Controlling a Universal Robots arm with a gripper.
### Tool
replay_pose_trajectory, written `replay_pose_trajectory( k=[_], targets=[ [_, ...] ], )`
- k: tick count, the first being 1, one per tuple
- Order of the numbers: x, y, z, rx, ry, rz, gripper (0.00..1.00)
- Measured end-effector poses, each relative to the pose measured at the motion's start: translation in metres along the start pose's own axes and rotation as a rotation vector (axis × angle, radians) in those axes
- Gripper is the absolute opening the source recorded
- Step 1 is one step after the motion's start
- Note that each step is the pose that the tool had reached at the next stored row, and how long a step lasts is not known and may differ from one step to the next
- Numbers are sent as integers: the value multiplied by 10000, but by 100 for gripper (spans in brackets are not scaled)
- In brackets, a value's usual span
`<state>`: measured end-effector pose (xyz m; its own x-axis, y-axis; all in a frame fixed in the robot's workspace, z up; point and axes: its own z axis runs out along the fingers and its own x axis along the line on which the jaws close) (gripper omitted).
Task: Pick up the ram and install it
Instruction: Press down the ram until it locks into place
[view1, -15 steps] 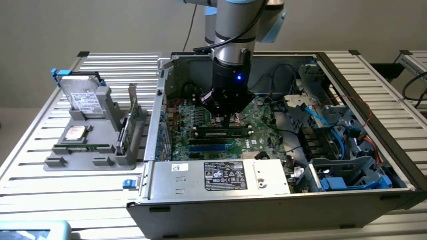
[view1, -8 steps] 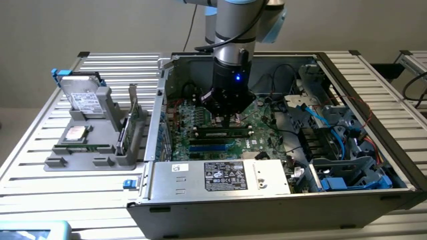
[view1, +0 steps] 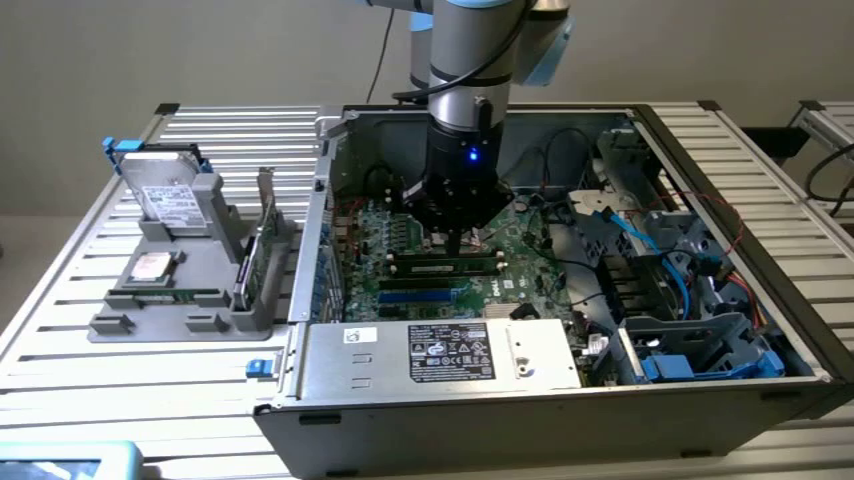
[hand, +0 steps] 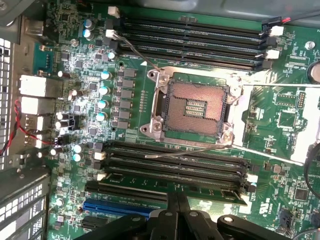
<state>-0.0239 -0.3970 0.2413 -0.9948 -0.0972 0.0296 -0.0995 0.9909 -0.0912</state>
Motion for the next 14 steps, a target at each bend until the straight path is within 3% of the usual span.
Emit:
replay_pose_trajectory(
  k=[8,14],
  targets=[
    [0,0,0,-9,-13,781,11],
    [0,0,0,3,-18,820,11]
  ],
)
